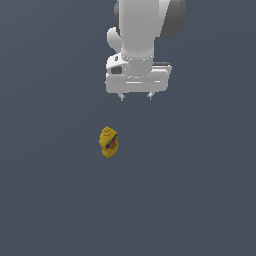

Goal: Pick up the object and move it to a goal position.

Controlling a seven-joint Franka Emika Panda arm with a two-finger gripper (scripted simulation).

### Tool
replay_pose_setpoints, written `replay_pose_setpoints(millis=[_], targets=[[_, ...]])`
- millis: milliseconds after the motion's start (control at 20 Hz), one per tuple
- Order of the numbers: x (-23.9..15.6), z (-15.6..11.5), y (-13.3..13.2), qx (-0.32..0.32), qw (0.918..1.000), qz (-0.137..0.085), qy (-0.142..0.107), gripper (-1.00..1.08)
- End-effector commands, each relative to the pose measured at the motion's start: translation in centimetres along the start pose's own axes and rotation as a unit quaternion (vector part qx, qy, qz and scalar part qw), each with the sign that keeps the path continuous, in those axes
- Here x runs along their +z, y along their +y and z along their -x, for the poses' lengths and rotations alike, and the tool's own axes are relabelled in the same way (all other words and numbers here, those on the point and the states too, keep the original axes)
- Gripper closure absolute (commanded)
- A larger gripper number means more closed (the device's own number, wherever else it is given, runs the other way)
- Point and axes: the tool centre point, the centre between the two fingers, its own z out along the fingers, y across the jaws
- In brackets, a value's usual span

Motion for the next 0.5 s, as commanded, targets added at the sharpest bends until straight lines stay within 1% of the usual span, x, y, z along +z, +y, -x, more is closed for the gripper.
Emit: replay_pose_setpoints(millis=[0, 150, 350, 450], targets=[[0.0, 0.0, 0.0, 0.000, 1.0000, 0.000, 0.000, -0.92], [-0.4, -0.2, -0.1, 0.000, 1.0000, 0.002, 0.005, -0.92], [-1.7, -0.7, -0.5, -0.001, 0.9998, 0.008, 0.021, -0.92], [-2.1, -0.8, -0.7, -0.003, 0.9997, 0.009, 0.025, -0.92]])
